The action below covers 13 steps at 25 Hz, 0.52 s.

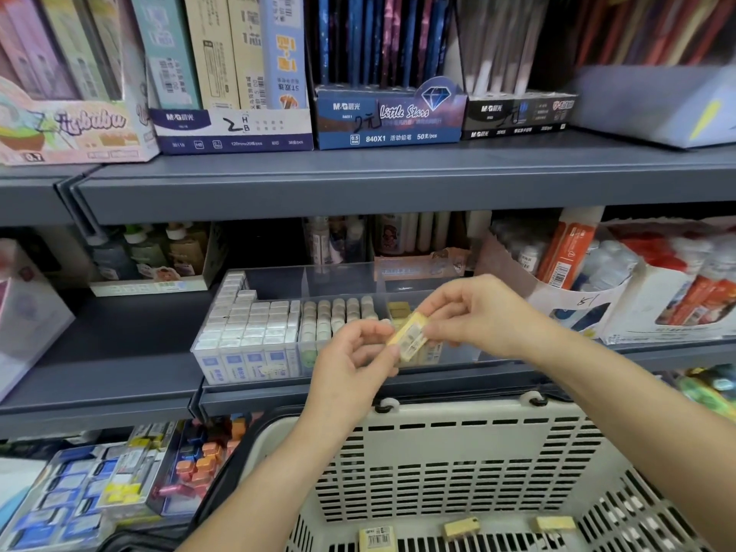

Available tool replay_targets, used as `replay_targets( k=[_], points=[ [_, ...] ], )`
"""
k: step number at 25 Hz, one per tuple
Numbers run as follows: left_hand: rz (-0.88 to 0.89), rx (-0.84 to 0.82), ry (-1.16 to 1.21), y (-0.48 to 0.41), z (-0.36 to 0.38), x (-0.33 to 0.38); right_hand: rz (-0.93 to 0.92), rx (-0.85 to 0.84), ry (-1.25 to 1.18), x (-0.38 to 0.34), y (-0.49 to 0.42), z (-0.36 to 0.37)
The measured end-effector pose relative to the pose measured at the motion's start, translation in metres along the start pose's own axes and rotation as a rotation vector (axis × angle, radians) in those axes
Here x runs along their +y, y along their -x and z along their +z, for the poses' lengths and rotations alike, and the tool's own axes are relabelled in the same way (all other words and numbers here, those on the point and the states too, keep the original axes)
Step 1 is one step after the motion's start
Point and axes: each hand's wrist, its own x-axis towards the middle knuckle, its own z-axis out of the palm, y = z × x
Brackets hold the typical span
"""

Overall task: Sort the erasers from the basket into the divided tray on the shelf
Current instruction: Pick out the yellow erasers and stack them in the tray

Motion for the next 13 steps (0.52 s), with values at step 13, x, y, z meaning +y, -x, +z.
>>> replay_targets(
  k=[13],
  points=[
    [-0.059, -0.221, -0.956, 0.008, -0.007, -0.013, 0.066, -0.048, 0.643, 0.036, -0.047, 0.007]
  ],
)
